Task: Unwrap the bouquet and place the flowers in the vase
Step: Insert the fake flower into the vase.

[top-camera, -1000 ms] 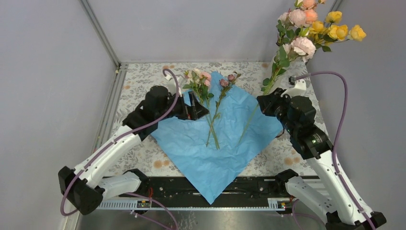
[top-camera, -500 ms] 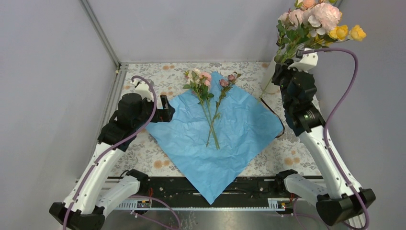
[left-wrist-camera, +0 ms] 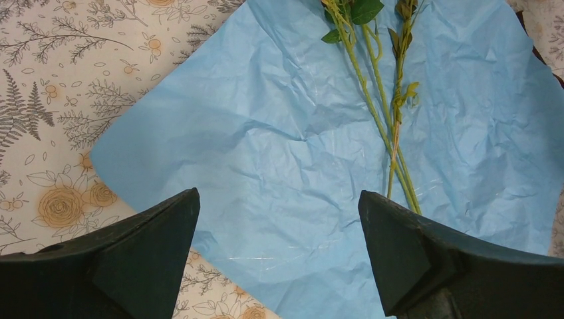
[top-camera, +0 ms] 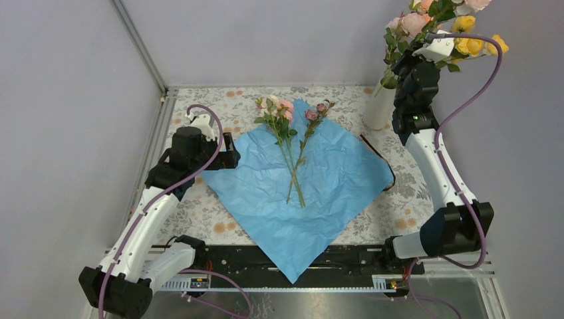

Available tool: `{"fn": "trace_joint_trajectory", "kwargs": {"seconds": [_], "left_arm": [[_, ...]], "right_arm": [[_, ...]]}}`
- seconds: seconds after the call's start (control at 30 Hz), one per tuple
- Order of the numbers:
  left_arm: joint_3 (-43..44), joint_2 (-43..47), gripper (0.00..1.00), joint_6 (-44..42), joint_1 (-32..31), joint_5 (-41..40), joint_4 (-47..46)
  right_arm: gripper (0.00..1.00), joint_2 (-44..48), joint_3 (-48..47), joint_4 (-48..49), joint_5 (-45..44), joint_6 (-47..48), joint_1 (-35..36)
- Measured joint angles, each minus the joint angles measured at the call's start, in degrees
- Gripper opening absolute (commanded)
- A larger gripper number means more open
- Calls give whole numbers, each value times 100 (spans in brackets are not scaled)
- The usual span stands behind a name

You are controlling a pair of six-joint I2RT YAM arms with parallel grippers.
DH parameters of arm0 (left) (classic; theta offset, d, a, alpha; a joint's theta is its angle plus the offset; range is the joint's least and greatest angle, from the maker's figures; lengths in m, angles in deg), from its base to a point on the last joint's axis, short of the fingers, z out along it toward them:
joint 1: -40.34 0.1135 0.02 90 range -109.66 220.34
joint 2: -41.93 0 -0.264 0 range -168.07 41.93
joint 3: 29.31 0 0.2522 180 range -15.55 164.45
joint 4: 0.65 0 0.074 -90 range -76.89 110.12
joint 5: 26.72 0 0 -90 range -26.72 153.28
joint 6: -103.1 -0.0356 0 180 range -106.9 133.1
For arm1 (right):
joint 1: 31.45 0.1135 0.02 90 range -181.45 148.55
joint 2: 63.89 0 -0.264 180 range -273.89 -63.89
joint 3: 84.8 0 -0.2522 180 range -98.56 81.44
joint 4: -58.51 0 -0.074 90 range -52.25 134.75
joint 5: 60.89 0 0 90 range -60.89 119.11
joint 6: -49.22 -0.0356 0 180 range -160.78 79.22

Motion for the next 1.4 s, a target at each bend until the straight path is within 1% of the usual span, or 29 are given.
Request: {"fn": "trace_joint_trajectory", "kwargs": {"seconds": [0.37, 0.47, 0.63, 1.0, 1.2, 1.4], "left_arm": [[0, 0, 99, -20, 0, -2, 0], [0, -2, 99, -24, 2, -7, 0], [0, -2, 99, -37, 2, -31, 0], [0, -2, 99, -37, 7, -26, 0], [-2, -7, 99, -37, 7, -13, 0], [-2, -13, 99, -37, 7, 2, 0]], "right_arm": [[0, -1021, -1152, 516, -116, 544, -350], [0, -1200, -1279, 546, -136, 636, -411], [0, -1484, -1283, 555, -232, 612, -518], [0, -1788, -802, 501, -249, -144, -704], [3, -1902, -507, 494, -90, -387, -704], [4, -2184, -490, 326, 81, -496, -704]]}}
